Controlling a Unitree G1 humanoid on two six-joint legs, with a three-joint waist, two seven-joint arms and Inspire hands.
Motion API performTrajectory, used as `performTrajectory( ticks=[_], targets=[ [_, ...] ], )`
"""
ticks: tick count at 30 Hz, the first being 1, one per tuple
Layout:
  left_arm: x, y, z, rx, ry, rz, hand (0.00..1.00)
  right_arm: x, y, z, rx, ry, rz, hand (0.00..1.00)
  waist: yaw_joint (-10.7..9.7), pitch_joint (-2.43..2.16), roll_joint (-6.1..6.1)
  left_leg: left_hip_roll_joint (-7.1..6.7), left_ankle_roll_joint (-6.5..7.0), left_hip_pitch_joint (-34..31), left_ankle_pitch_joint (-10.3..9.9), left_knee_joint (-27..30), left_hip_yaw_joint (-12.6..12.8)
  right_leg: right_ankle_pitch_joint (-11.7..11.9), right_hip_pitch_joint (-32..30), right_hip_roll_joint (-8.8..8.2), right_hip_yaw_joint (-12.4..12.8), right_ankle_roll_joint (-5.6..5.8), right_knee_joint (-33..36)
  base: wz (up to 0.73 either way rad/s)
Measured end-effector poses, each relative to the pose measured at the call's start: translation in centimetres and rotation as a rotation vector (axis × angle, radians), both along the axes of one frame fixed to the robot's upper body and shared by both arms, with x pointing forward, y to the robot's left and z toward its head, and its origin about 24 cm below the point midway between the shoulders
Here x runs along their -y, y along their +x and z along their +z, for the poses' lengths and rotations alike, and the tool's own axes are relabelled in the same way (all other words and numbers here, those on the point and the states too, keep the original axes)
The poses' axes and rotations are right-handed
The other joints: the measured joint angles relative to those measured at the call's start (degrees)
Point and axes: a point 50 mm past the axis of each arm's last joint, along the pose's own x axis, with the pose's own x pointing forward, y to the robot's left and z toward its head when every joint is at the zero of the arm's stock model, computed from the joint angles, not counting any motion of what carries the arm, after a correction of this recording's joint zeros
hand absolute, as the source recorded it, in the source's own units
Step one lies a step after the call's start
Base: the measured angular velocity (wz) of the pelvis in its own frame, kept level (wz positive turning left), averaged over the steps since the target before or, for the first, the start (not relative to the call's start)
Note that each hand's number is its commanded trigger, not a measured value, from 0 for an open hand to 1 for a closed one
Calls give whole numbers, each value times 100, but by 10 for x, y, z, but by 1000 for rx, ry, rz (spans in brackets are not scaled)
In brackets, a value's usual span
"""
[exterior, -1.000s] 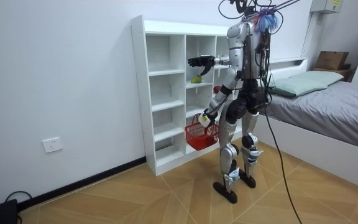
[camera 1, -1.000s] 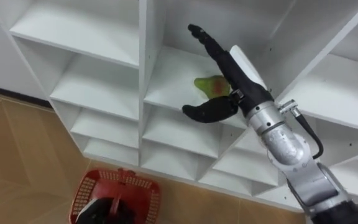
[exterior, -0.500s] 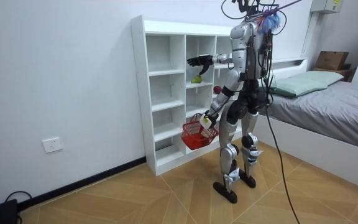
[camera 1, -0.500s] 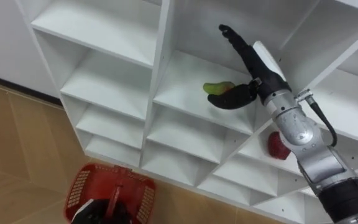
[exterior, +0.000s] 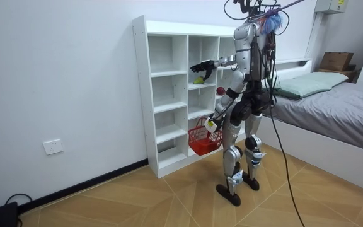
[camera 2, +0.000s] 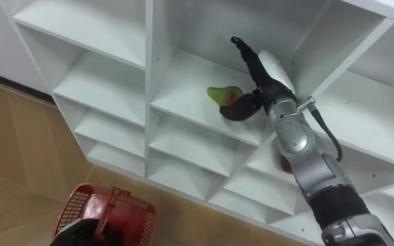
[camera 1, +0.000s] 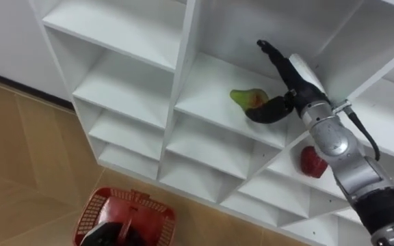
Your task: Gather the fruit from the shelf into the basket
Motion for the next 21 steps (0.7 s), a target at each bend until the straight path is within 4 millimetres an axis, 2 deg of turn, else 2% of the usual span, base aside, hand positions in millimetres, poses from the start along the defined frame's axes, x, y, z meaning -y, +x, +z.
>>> performTrajectory(
  ticks=[6,16,21],
  targets=[
    [-1,4,2,9,7,-6,100,3,7,1,-19,-33,-9,0,-27,33,-97,-9,-2,-86,2,32,-69,0,-29,0,-40,0,-2,6],
    [-1,7,3,17,7,-11,100,8,8,-8,-95,-102,-11,0,-27,42,-85,-12,-6,-213,15,108,-95,0,-118,-6,-107,0,1,2],
    [1,10,3,19,8,-27,100,9,11,-4,-86,-104,-11,0,-25,59,-61,-11,-6,-344,14,142,-93,2,-205,-2,-111,-4,1,0]
  ],
)
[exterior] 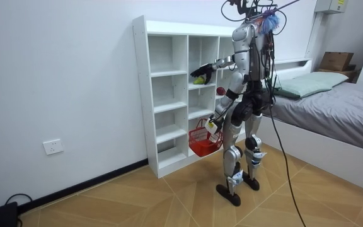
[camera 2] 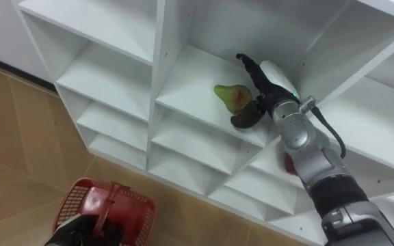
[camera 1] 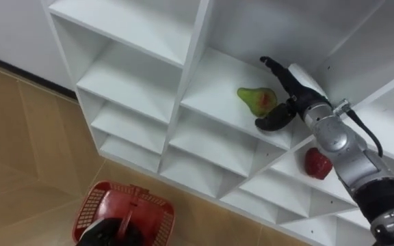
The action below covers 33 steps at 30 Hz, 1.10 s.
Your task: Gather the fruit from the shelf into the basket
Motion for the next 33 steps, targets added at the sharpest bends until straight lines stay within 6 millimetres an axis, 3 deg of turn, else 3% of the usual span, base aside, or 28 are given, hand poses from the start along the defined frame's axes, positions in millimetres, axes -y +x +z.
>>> performTrajectory(
  ticks=[13,33],
  targets=[
    [2,6,2,6,-3,-3,100,6,0,0,-20,-22,-12,0,138,-7,25,11,-15,-68,11,63,12,21,-79,11,2,-34,15,-1],
    [3,10,5,24,2,-18,100,9,0,-1,-48,-36,-3,0,158,-13,51,18,-20,-110,14,102,-1,27,-87,19,-3,-44,16,0]
  ],
)
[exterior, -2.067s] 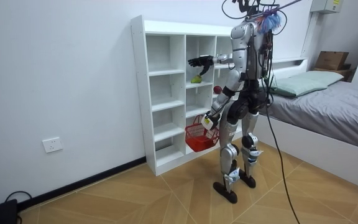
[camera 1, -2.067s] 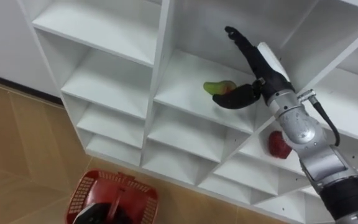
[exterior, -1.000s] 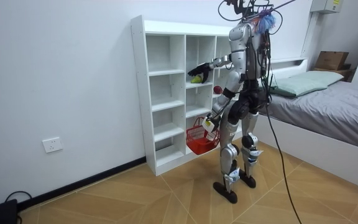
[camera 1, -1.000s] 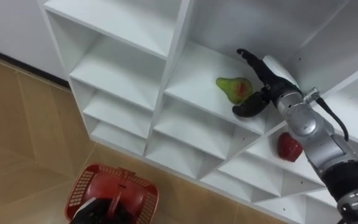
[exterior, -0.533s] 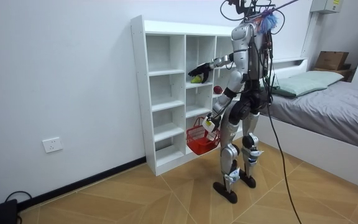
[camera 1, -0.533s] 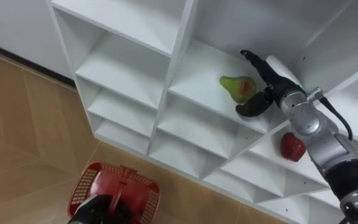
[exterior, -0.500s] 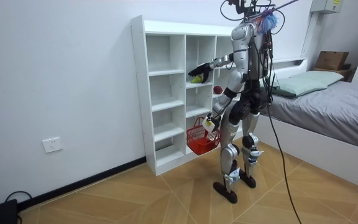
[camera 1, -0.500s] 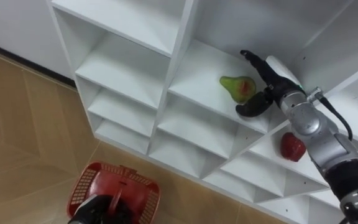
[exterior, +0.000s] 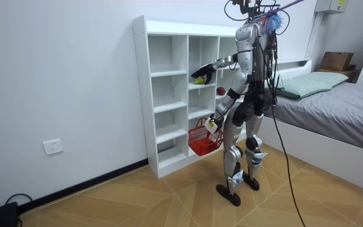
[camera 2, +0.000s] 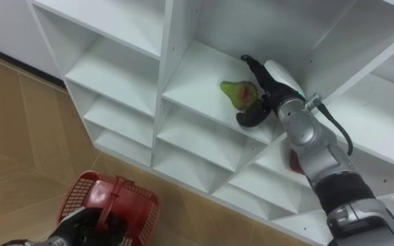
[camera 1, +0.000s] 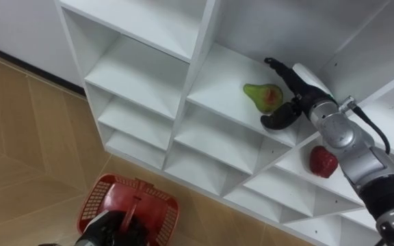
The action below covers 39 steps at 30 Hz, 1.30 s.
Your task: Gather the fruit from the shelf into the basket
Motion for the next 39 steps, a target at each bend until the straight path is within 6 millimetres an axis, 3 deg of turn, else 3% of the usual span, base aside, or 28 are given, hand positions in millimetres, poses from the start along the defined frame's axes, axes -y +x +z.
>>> performTrajectory(
  ticks=[19,28,39],
  targets=[
    [-1,-1,-1,-5,-6,5,100,1,0,-1,-4,0,4,0,8,-14,30,0,-4,-19,6,-20,-1,1,-1,1,0,-2,-1,0],
    [-1,2,1,1,-10,-4,100,1,-1,-3,-24,4,12,0,6,2,-63,-1,-4,-34,6,-17,-2,1,-12,-1,-5,-1,-3,0],
    [-1,6,2,10,-10,-7,100,-1,-2,-6,-83,-1,55,0,14,17,-42,0,-9,-33,9,-3,-17,13,-34,4,-6,-19,-1,0]
  ],
)
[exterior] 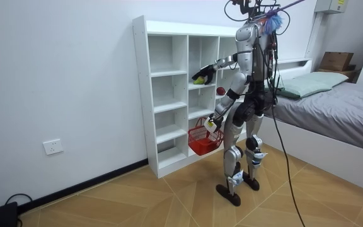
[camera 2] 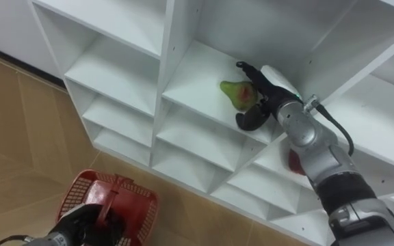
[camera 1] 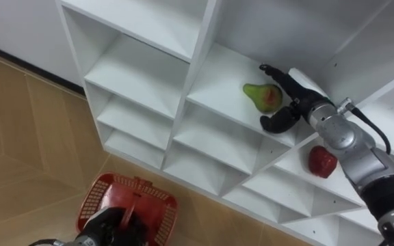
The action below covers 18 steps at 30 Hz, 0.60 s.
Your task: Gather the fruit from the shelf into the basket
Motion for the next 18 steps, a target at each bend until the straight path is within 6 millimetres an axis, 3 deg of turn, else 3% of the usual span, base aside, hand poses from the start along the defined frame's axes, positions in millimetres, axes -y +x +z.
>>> performTrajectory(
  ticks=[8,10,14,18],
  targets=[
    [0,3,1,8,0,-3,100,1,3,2,-10,-1,-7,0,4,8,13,0,-28,-69,30,7,-63,18,-62,12,-36,-26,6,2],
    [0,3,1,8,0,-3,100,2,3,1,-11,-2,-9,20,9,9,15,0,-32,-71,39,-4,-76,20,-63,14,-44,-29,6,0],
    [1,3,1,9,1,-5,100,3,2,1,-10,-4,-17,95,40,9,16,1,-35,-70,45,-7,-76,22,-64,15,-44,-32,6,0],
    [1,6,3,16,1,-7,100,7,2,1,0,-12,-34,100,105,10,16,1,-37,-74,53,-9,-76,23,-65,15,-44,-34,6,0]
  ],
)
